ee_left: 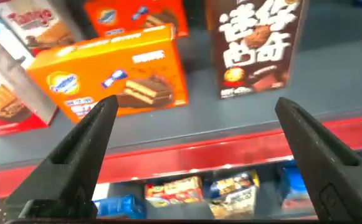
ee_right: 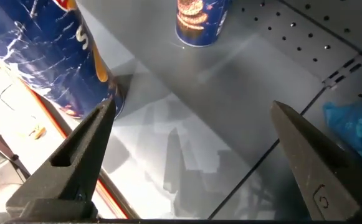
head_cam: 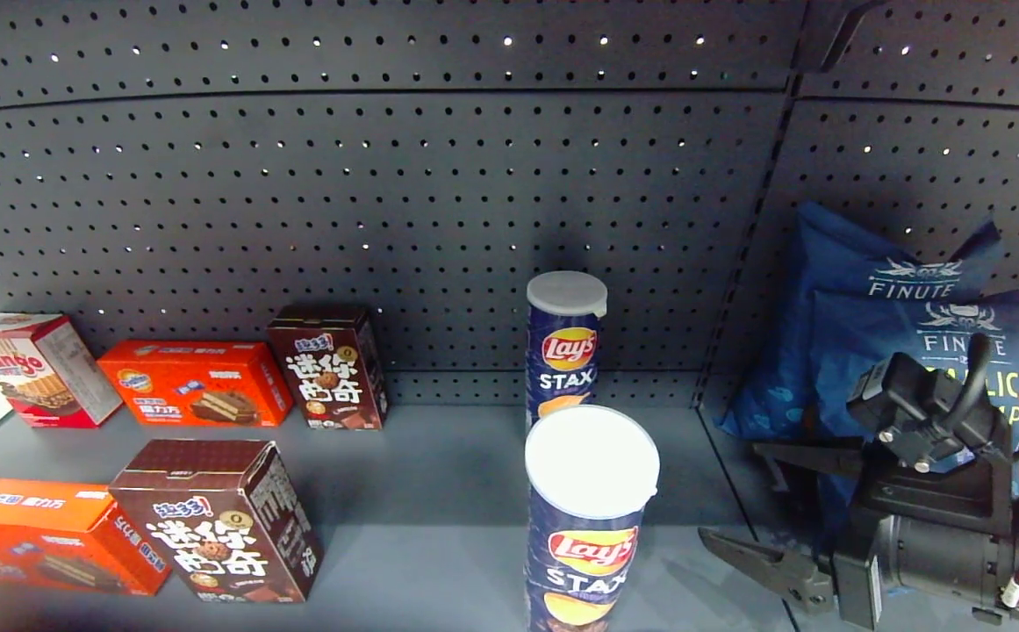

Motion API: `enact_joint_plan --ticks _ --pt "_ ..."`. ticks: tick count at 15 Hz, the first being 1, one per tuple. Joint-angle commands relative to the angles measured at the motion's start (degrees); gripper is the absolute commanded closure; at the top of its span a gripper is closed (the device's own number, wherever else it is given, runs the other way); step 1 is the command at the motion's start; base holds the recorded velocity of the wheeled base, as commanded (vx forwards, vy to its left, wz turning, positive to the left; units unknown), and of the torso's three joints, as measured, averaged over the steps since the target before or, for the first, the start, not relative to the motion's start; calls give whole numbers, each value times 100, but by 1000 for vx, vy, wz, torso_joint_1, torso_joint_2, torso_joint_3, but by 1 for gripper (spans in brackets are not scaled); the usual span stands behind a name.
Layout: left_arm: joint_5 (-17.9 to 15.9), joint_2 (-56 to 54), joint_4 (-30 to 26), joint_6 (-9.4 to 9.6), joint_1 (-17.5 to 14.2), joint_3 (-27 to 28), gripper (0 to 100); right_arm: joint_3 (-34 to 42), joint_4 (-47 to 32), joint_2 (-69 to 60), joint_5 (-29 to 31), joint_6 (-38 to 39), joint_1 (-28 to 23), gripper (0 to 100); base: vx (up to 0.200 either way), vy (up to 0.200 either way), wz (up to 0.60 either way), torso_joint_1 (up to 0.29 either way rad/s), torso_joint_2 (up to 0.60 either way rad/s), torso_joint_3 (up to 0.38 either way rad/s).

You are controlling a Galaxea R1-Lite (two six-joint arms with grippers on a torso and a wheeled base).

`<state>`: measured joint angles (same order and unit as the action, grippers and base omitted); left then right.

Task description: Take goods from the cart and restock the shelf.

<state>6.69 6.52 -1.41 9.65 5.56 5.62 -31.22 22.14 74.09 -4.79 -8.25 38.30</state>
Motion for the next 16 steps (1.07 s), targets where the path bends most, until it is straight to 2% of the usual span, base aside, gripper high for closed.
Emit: enact_joint_plan --ticks 1,2,4,7,8,9,10,11,13,14,15,16 --pt "324 -116 475 10 7 -562 0 37 1 -123 -4 -1 11 0 0 0 0 0 0 0" --pt "508 -116 484 -60 7 -562 0 63 1 -150 -4 -1 2 0 0 0 0 0 0 0" --pt "667 -116 449 -394 7 -562 0 151 -8 -158 -4 8 2 0 0 0 0 0 0 0" --pt "755 -116 440 -1853 7 -562 0 266 -8 -158 -31 -1 54 0 0 0 0 0 0 0" --pt "763 -107 449 -2143 7 -562 0 301 -8 -158 -48 8 72 0 0 0 0 0 0 0" --pt "755 -107 449 -2231 7 -562 0 362 1 -167 -48 8 90 0 0 0 0 0 0 0" --pt "667 -116 458 -2178 7 -562 0 397 1 -176 -48 17 116 0 0 0 0 0 0 0" --pt "324 -116 467 -1862 7 -562 0 397 1 -202 -57 8 134 0 0 0 0 0 0 0" --pt "-493 -107 396 -1106 15 -562 0 380 1 -202 -66 -1 265 0 0 0 0 0 0 0" --pt "-784 -107 141 -842 15 -562 0 406 -8 -176 -57 -27 336 0 0 0 0 0 0 0" --pt "-924 -107 45 -799 15 -536 0 433 -25 -158 -31 -27 432 0 0 0 0 0 0 0" --pt "-977 -107 54 -834 24 -527 0 512 -25 -150 -22 -27 476 0 0 0 0 0 0 0"
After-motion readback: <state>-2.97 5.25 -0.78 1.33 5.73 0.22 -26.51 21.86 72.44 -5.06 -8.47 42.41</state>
